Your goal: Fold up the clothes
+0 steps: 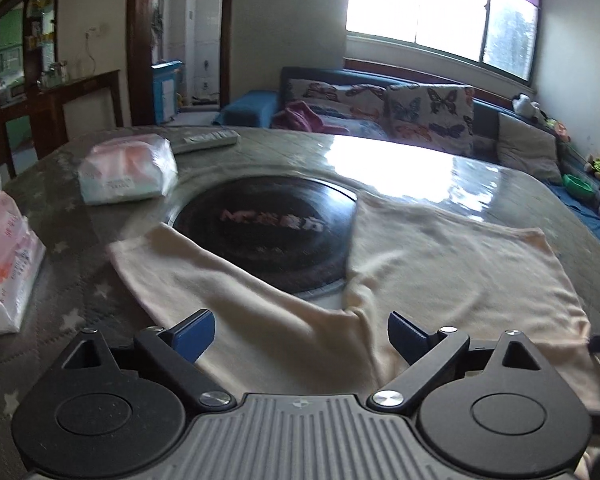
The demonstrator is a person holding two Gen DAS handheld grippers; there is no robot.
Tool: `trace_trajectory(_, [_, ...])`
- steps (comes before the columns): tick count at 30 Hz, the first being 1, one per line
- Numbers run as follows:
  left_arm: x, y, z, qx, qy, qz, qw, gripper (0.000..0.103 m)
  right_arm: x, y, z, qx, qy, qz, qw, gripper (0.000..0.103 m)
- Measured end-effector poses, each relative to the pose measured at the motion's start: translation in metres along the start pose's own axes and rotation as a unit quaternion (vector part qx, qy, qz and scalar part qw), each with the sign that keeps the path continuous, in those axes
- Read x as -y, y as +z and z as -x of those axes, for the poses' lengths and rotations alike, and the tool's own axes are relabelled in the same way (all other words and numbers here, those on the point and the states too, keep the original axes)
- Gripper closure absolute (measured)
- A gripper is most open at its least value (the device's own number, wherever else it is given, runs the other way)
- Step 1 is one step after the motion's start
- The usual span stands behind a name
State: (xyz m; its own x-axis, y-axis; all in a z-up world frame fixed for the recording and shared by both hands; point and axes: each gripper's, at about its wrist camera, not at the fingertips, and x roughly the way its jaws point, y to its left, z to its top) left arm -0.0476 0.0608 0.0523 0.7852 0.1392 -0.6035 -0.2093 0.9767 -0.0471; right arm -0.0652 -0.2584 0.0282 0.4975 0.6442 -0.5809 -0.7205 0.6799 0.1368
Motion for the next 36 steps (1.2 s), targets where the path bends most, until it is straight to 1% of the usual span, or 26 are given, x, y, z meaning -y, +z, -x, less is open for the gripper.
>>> trace_trajectory(3, [-0.017,0.011,-0.010,0.016,0.037,0.022,0.9989,0.009,-0.002,-0.001,-0.002,-0.001,-0.001,0.003,1.000,0.000])
trace_trajectory(5, [-0.031,0.019,-0.019,0.022,0.063,0.037,0.9971,0.016,-0.003,-0.002,-0.002,-0.001,-0.001,0.004,1.000,0.000])
trace_trajectory(6, [-0.038,0.022,-0.025,0.023,0.076,0.045,0.9959,0.021,-0.003,-0.002,-0.003,-0.002,-0.002,0.004,1.000,0.000])
trace_trajectory(7, [-0.046,0.025,-0.031,0.021,0.088,0.054,0.9944,0.029,-0.003,-0.002,-0.003,-0.001,-0.002,0.003,1.000,0.000])
trace_trajectory(9, [-0.062,0.030,-0.043,0.013,0.106,0.078,0.9913,0.040,-0.003,-0.003,-0.003,0.000,-0.001,0.000,1.000,0.000])
trace_trajectory(12, [-0.088,0.033,-0.060,0.001,0.134,0.122,0.9834,0.045,-0.003,-0.003,-0.003,0.001,-0.001,-0.002,1.000,0.000])
trace_trajectory(14, [-0.101,0.033,-0.068,-0.004,0.148,0.142,0.9787,0.046,-0.003,-0.003,-0.003,0.001,-0.001,-0.002,1.000,0.000])
trace_trajectory(15, [-0.105,0.033,-0.072,-0.007,0.152,0.147,0.9773,0.049,-0.002,-0.002,-0.002,0.001,0.000,-0.003,1.000,0.000])
trace_trajectory(18, [-0.111,0.029,-0.080,-0.017,0.146,0.144,0.9785,0.060,-0.002,-0.002,-0.002,0.001,0.003,-0.005,1.000,0.000])
trace_trajectory(20, [-0.109,0.028,-0.082,-0.013,0.147,0.131,0.9803,0.061,-0.002,-0.001,-0.002,0.000,0.005,-0.005,1.000,0.000])
trace_trajectory(21, [-0.109,0.028,-0.082,-0.011,0.147,0.127,0.9810,0.067,-0.002,-0.001,-0.002,0.000,0.005,-0.005,1.000,0.000])
trace_trajectory(22, [-0.110,0.028,-0.083,-0.009,0.145,0.125,0.9815,0.078,-0.002,-0.001,-0.003,0.000,0.004,-0.005,1.000,0.000])
trace_trajectory(24, [-0.111,0.028,-0.084,-0.006,0.141,0.122,0.9824,0.089,-0.003,0.000,-0.003,0.001,0.003,-0.004,1.000,0.000])
trace_trajectory(25, [-0.111,0.028,-0.083,-0.004,0.138,0.122,0.9828,0.093,-0.003,-0.001,-0.003,0.001,0.002,-0.004,1.000,0.000])
trace_trajectory(27, [-0.111,0.029,-0.080,0.001,0.132,0.123,0.9836,0.097,-0.003,-0.001,-0.002,0.003,0.002,-0.004,1.000,0.000])
trace_trajectory(29, [-0.108,0.031,-0.072,0.009,0.119,0.126,0.9849,0.098,-0.004,0.000,0.000,0.007,0.000,-0.007,1.000,0.000])
trace_trajectory(30, [-0.104,0.032,-0.066,0.017,0.106,0.124,0.9865,0.098,-0.004,0.000,0.001,0.008,0.000,-0.009,1.000,0.000])
trace_trajectory(33, [-0.086,0.036,-0.043,0.042,0.059,0.114,0.9909,0.098,-0.002,0.002,0.004,0.012,-0.001,-0.018,1.000,0.000])
trace_trajectory(36, [-0.058,0.039,-0.015,0.063,-0.002,0.090,0.9939,0.098,0.001,0.004,0.007,0.015,0.003,-0.030,0.999,0.000])
